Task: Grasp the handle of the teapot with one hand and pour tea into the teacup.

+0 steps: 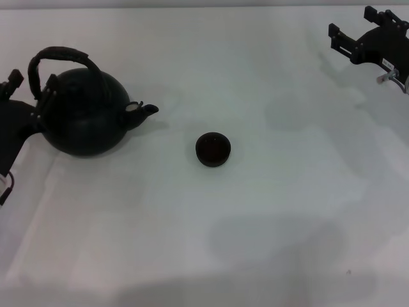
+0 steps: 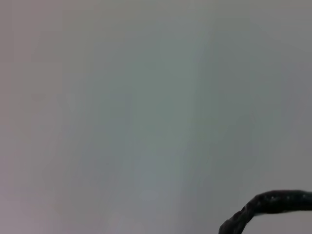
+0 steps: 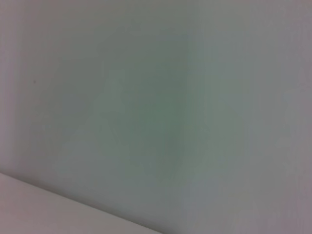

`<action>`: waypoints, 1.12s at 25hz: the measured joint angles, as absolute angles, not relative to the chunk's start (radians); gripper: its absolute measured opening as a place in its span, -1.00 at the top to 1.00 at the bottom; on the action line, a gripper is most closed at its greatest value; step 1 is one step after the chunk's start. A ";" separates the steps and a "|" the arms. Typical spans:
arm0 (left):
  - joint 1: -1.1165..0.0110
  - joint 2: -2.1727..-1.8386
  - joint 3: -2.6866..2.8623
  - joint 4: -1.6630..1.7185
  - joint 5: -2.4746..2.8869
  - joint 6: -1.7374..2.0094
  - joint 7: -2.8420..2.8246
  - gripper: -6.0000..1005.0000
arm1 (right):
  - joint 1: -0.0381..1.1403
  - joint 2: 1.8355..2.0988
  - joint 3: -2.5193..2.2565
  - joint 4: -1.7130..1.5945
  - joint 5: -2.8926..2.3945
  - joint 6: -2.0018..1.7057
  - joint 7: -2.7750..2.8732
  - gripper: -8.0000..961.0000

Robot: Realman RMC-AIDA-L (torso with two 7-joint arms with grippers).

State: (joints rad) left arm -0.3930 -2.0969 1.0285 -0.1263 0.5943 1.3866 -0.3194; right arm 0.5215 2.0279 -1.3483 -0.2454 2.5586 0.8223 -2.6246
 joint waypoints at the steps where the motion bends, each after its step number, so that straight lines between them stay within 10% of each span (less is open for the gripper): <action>1: -0.391 -2.097 1.030 -0.126 0.595 1.394 -0.321 -0.21 | 0.521 2.028 -1.348 -0.245 2.559 0.822 -2.625 -0.72; 12: -0.337 -2.095 1.020 -0.125 0.588 1.530 -0.438 -0.57 | 0.519 2.028 -1.339 -0.245 2.559 0.822 -2.625 -0.72; 28: -0.274 -2.091 0.817 -0.123 0.565 1.539 -0.515 -0.55 | 0.509 2.028 -1.170 -0.092 2.666 0.946 -2.435 -0.72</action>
State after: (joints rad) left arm -0.2743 -2.0905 0.8174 -0.1227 0.5653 1.5386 -0.5153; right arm 0.5089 2.0279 -1.1704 -0.0917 2.6656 0.9464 -2.4353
